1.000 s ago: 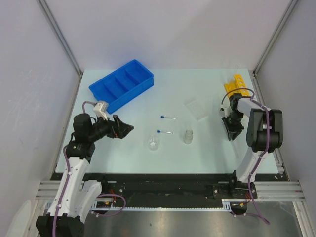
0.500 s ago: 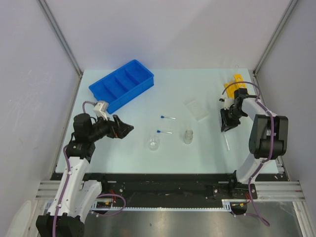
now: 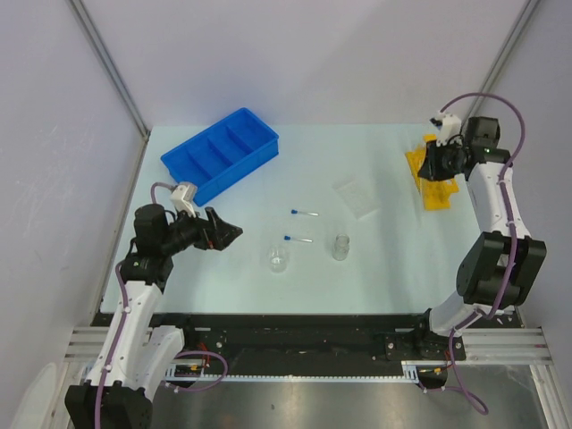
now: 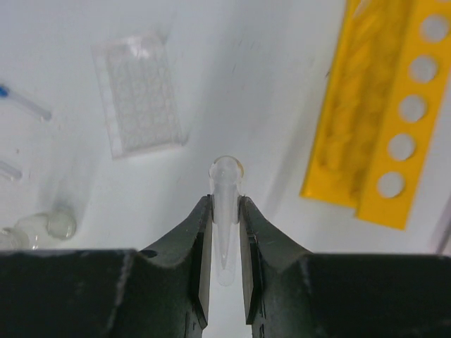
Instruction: Organize the chemistry lab equipment
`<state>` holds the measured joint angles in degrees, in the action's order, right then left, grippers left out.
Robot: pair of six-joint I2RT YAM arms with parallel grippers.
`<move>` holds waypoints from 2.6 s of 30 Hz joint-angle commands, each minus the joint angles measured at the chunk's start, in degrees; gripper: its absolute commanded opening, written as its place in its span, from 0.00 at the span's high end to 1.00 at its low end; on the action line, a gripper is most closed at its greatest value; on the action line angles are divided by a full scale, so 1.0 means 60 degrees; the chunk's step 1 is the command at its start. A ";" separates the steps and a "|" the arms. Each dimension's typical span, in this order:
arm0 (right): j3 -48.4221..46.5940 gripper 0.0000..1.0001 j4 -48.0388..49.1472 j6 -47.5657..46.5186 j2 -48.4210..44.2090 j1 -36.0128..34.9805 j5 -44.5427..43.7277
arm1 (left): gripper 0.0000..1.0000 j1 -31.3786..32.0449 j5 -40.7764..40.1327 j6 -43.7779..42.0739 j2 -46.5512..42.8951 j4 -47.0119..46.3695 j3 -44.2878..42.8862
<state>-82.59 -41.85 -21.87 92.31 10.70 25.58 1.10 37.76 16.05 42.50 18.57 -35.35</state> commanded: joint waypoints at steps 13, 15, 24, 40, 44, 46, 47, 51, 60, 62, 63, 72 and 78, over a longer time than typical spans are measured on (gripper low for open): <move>-0.0298 0.85 0.6679 0.2809 0.0200 0.0795 0.0526 | 0.00 0.0021 0.0240 0.0005 0.0460 -0.0282 -0.0026; -0.0240 0.85 0.7441 0.3014 0.0463 0.0810 0.0410 | 0.00 0.0021 0.0240 0.0005 0.0548 -0.0253 -0.0040; -0.0225 0.84 0.9039 0.3571 0.1386 0.0795 -0.0147 | 0.00 0.0021 0.0138 -0.0010 0.0621 -0.0253 -0.0055; -0.0620 0.84 0.9596 0.3177 0.2822 0.0429 -0.0748 | 0.00 0.0021 0.0138 -0.0039 0.0768 -0.0223 -0.0070; -0.1074 0.84 0.9290 0.2986 0.3203 0.0385 -0.0865 | 0.00 0.0021 0.0138 -0.0039 0.0826 -0.0223 -0.0070; -0.1308 0.84 0.9187 0.2942 0.3350 0.0356 -0.0880 | 0.00 0.0021 0.0123 -0.0039 0.0841 -0.0209 -0.0084; -0.1352 0.84 0.9172 0.2927 0.3379 0.0341 -0.0909 | 0.00 0.0036 0.0123 -0.0039 0.0841 -0.0209 -0.0084; -0.1426 0.84 0.9142 0.2883 0.3408 0.0341 -0.0924 | 0.00 0.0021 0.0094 -0.0039 0.0841 -0.0180 -0.0084; -0.1499 0.83 0.9201 0.2810 0.3437 0.0341 -0.1041 | 0.00 0.0021 0.0079 -0.0039 0.0871 -0.0194 -0.0084; -0.1659 0.83 0.9157 0.2766 0.3540 0.0326 -0.1070 | 0.00 0.0036 0.0094 -0.0039 0.0871 -0.0194 -0.0084; -0.1718 0.83 0.9128 0.2751 0.3584 0.0312 -0.1085 | 0.00 0.0021 0.0079 -0.0039 0.0900 -0.0194 -0.0084; -0.1983 0.83 0.9010 0.2517 0.3979 0.0268 -0.1261 | 0.00 0.0021 0.0035 -0.0053 0.0944 -0.0180 -0.0084; -0.1997 0.83 0.8967 0.2429 0.4170 0.0268 -0.1305 | 0.00 0.0021 0.0035 -0.0039 0.0973 -0.0165 -0.0084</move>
<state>-92.07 10.98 -6.11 116.22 12.58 18.70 1.10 37.71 16.05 48.36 18.35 -35.35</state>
